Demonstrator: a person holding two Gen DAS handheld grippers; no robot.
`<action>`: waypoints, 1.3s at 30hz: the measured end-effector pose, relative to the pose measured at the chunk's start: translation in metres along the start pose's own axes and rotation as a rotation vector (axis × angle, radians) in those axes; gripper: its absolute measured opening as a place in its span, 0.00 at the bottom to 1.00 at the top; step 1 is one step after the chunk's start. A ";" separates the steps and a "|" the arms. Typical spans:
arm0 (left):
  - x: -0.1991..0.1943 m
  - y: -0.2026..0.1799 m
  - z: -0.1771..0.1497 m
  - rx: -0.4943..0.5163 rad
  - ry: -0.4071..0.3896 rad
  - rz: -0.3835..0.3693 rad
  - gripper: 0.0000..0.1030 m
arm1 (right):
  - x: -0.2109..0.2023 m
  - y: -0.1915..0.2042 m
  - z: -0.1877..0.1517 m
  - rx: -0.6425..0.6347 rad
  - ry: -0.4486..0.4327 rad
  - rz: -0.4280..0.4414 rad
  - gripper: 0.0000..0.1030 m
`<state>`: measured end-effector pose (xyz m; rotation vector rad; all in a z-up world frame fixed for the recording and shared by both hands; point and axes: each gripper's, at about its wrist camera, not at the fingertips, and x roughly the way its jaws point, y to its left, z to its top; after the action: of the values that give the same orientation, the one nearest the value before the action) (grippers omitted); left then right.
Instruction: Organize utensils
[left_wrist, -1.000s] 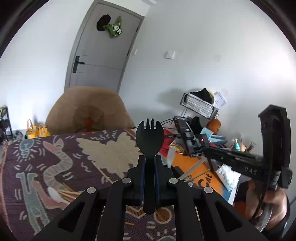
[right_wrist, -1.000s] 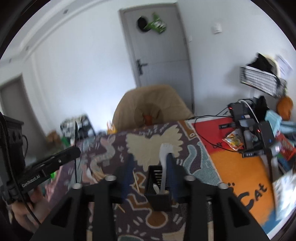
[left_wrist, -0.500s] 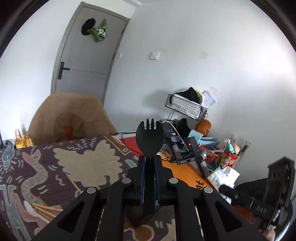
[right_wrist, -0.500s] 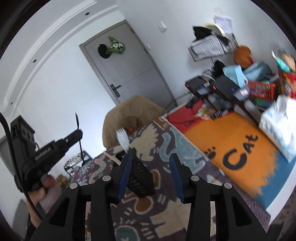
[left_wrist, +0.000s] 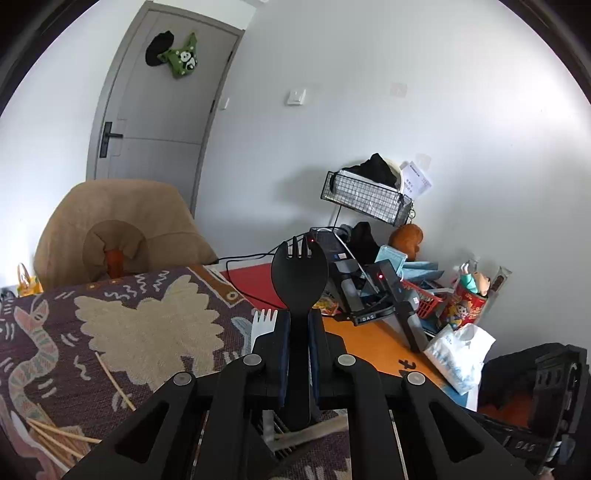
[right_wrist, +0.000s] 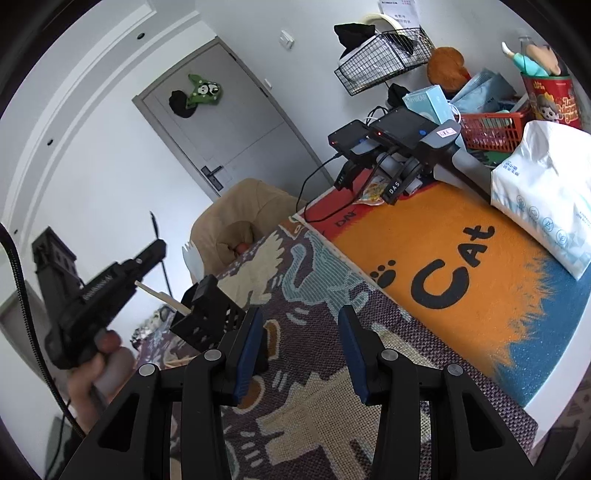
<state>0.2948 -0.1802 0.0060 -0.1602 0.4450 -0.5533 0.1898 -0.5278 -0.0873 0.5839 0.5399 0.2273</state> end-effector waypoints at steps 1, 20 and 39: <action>0.003 0.000 -0.001 0.006 0.000 0.004 0.10 | -0.001 0.000 0.000 -0.004 -0.003 -0.001 0.42; -0.005 0.001 -0.027 0.087 0.057 0.034 0.10 | 0.001 0.002 -0.004 0.013 0.002 0.000 0.42; -0.008 -0.016 -0.035 0.214 0.031 0.081 0.10 | 0.000 0.012 -0.008 -0.015 0.012 -0.010 0.42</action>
<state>0.2655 -0.1900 -0.0185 0.0709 0.4179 -0.5206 0.1851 -0.5144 -0.0863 0.5658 0.5524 0.2252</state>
